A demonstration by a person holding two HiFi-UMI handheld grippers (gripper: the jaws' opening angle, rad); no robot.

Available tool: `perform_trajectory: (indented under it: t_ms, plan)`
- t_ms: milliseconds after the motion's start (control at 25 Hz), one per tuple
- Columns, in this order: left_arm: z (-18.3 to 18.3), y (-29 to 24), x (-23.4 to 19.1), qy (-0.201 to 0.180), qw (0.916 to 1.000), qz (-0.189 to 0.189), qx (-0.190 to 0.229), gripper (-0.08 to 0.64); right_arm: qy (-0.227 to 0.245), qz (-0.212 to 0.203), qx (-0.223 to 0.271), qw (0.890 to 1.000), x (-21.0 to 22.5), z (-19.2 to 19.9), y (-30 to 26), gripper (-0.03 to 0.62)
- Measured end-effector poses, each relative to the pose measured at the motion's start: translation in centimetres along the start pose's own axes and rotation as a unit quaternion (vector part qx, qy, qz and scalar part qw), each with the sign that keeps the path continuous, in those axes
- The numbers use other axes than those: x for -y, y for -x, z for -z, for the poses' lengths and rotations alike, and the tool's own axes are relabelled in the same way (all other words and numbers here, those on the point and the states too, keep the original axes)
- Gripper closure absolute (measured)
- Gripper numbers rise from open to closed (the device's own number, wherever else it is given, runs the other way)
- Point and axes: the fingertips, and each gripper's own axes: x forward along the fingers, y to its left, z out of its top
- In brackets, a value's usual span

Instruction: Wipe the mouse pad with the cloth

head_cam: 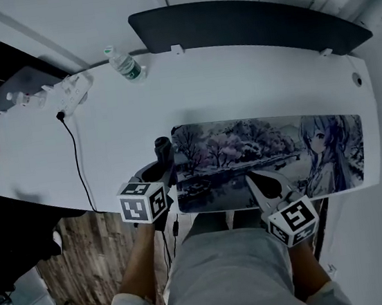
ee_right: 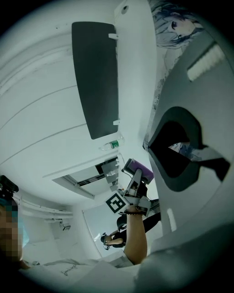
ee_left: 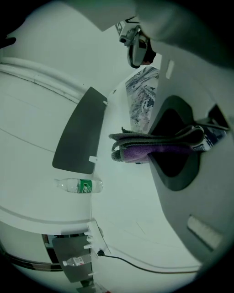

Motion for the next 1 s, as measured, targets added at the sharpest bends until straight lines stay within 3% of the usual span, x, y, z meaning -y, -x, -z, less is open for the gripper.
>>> perform_trajectory:
  t_ms: [400, 1000]
  plan:
    - [-0.1, -4.9, -3.2, 0.001, 0.9979, -0.024, -0.060, 0.454, -0.022, -0.010, -0.023, 0.999, 1.7, 2.3, -0.9, 0.584]
    - [1.6, -8.9, -3.3, 0.030, 0.9923, 0.003, -0.120, 0.454, -0.035, -0.001, -0.036, 0.999, 3.1, 3.5, -0.8, 0.584]
